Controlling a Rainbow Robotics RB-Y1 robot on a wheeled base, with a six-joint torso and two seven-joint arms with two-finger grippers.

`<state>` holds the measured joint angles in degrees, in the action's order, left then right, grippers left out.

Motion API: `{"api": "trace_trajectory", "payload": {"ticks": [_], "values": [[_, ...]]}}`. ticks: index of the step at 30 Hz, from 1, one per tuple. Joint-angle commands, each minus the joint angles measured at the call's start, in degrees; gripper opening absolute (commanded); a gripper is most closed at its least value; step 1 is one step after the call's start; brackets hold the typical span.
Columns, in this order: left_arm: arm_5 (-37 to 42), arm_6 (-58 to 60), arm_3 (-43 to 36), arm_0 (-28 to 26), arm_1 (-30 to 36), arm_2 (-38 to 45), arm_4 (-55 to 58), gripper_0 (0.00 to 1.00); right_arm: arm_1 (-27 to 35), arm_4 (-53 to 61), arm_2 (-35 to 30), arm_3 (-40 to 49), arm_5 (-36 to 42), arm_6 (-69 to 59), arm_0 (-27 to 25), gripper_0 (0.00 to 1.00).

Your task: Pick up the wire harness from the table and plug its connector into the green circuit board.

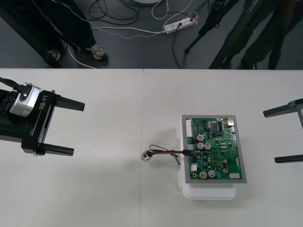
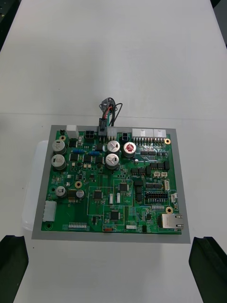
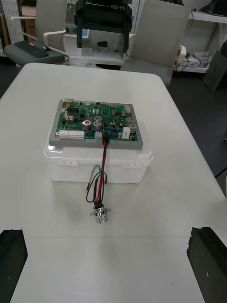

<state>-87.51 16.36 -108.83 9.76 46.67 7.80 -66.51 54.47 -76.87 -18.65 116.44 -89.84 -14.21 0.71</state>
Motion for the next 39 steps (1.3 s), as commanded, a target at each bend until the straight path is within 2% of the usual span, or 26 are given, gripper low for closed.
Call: {"api": "trace_trajectory", "payload": {"ticks": [1,39], "values": [[-1.43,3.15,-1.65,-1.05,2.37,1.79,0.24,1.0,2.39,-0.3,-0.16,0.98,-0.16,-2.05,-0.63,1.0],[-1.43,3.15,-1.65,-1.05,2.37,1.79,0.24,1.0,2.39,-0.3,-0.16,0.98,-0.16,-2.05,-0.63,1.0]]}}
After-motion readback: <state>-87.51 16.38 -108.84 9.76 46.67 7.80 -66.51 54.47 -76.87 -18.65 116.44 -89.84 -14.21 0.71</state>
